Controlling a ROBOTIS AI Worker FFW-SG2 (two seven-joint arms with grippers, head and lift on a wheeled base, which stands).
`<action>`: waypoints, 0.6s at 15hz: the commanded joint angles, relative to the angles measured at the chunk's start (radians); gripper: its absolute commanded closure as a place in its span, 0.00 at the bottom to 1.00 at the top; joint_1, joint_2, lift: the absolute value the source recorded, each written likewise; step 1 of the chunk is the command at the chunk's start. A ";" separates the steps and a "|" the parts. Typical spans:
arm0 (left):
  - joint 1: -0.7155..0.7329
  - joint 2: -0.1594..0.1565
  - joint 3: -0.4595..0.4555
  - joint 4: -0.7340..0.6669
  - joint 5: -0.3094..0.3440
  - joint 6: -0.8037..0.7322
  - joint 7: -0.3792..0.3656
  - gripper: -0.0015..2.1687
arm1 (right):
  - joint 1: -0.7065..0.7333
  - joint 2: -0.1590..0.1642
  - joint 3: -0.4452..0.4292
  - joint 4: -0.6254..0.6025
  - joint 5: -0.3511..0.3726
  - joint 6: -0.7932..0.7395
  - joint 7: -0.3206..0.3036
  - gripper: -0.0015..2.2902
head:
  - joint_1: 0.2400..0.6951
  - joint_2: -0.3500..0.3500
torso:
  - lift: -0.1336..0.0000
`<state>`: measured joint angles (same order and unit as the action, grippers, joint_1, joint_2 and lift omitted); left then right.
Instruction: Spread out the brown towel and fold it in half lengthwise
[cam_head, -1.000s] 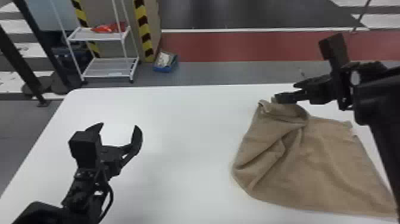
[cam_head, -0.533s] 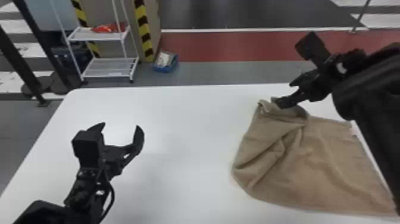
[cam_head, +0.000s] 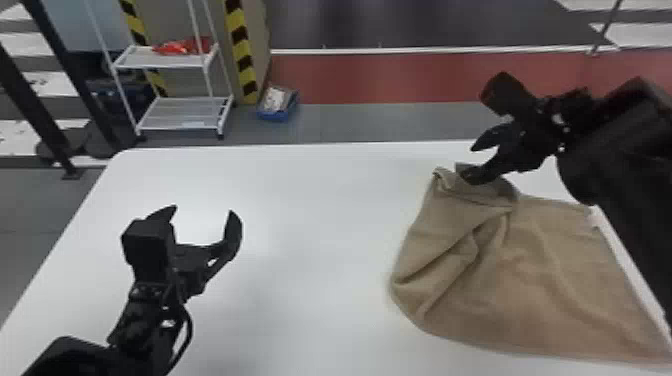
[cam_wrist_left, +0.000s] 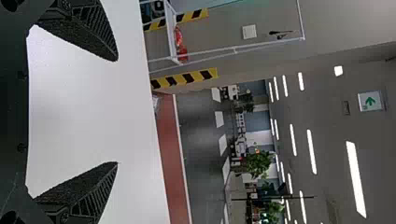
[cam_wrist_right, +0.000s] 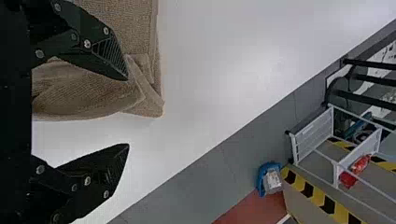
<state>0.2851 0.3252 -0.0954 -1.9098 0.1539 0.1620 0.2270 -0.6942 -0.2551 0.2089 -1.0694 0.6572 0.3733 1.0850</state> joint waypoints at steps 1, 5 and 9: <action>0.000 0.000 -0.001 0.000 -0.001 0.000 0.000 0.04 | -0.019 -0.001 -0.016 0.068 -0.016 -0.073 0.004 0.21 | 1.00 0.56 | 0.07; -0.001 0.000 -0.006 -0.002 -0.002 0.006 0.000 0.04 | -0.036 -0.006 -0.032 0.092 -0.044 -0.089 0.062 0.35 | 1.00 0.56 | 0.07; -0.001 0.000 -0.009 -0.011 -0.002 0.021 0.000 0.04 | -0.039 -0.007 -0.048 0.106 -0.053 -0.086 0.076 0.37 | 1.00 0.56 | 0.07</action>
<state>0.2838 0.3252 -0.1027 -1.9178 0.1518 0.1778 0.2270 -0.7331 -0.2616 0.1690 -0.9703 0.6091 0.2897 1.1616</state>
